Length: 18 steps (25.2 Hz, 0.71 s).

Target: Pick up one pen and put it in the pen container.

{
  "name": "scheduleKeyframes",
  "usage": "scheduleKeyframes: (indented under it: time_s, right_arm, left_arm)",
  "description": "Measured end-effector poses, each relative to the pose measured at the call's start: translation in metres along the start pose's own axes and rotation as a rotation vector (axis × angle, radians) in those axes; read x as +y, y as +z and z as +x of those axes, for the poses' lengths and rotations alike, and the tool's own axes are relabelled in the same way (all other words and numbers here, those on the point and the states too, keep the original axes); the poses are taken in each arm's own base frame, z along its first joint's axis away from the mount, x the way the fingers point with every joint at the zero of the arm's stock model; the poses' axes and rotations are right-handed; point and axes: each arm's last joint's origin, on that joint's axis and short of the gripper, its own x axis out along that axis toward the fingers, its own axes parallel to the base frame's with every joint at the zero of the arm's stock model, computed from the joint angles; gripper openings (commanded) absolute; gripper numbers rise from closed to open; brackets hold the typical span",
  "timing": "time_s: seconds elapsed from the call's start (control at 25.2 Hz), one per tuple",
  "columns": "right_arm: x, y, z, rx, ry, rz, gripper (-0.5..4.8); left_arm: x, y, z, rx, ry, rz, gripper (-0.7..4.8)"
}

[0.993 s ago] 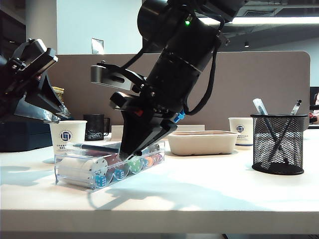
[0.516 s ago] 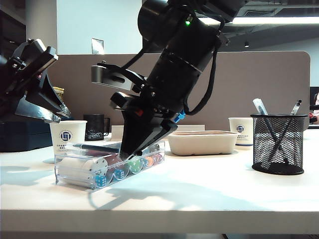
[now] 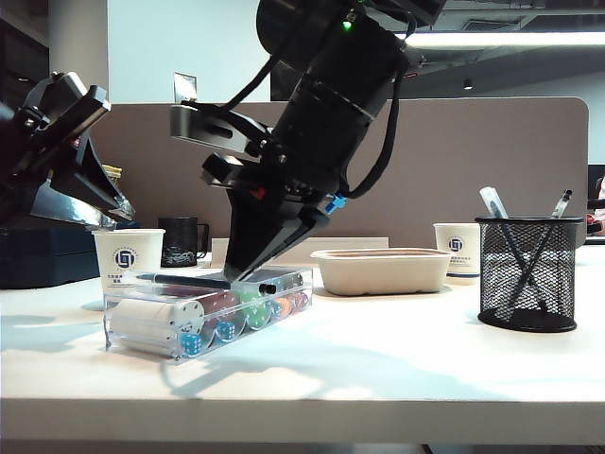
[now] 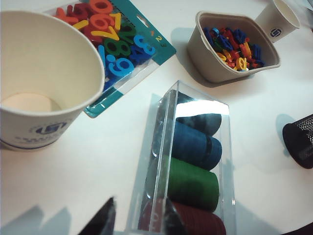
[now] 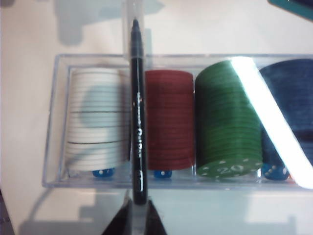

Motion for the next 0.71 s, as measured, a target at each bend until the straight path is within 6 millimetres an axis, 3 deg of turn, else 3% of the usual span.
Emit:
scheduleKeyframes:
  time_s: [0.71]
  right_arm:
    - [0.0004,-0.0024,0.0000,0.023,0.005,0.005,0.54]
  left_arm:
    - [-0.0029,0.0071,-0.0003,-0.011,-0.020,0.008,1.21]
